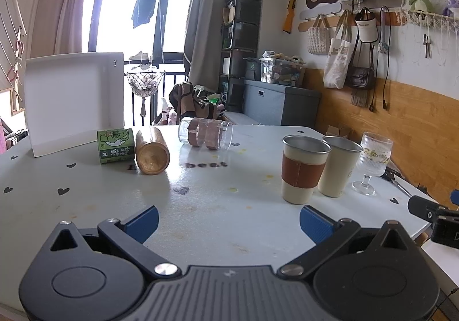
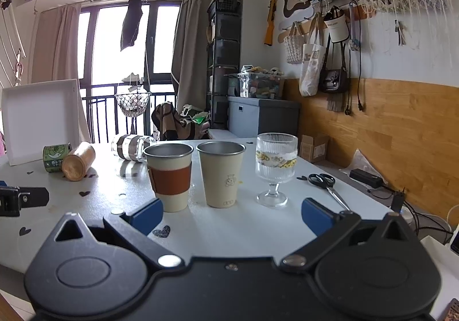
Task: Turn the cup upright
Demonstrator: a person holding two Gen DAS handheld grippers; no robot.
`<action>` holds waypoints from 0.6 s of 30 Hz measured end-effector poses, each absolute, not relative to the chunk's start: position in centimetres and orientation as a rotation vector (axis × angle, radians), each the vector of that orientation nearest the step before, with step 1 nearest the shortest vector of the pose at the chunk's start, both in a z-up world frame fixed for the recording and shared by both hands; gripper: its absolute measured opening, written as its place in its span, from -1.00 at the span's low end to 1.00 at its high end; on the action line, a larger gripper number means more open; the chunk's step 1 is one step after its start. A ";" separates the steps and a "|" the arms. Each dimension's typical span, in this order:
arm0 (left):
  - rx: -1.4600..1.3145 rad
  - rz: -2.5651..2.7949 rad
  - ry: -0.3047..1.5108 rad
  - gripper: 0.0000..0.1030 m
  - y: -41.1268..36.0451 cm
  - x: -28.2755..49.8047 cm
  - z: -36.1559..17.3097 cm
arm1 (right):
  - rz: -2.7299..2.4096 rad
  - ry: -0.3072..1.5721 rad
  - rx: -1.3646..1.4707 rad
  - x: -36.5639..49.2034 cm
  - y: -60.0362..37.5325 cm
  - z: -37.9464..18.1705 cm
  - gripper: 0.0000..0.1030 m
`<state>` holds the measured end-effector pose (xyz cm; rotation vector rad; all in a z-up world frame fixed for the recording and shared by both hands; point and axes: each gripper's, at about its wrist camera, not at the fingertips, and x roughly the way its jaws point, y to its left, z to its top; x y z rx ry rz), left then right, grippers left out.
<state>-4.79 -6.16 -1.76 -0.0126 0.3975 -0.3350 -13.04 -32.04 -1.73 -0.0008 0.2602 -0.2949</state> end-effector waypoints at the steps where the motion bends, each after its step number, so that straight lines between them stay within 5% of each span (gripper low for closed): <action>1: -0.012 -0.335 0.398 1.00 -6.2 -4.8 -1.8 | -0.296 0.260 -0.001 -13.0 -32.0 -1.7 1.00; 18: -0.010 -0.332 0.396 1.00 -6.2 -5.1 -1.6 | -0.299 0.261 0.000 -13.2 -32.1 -1.8 1.00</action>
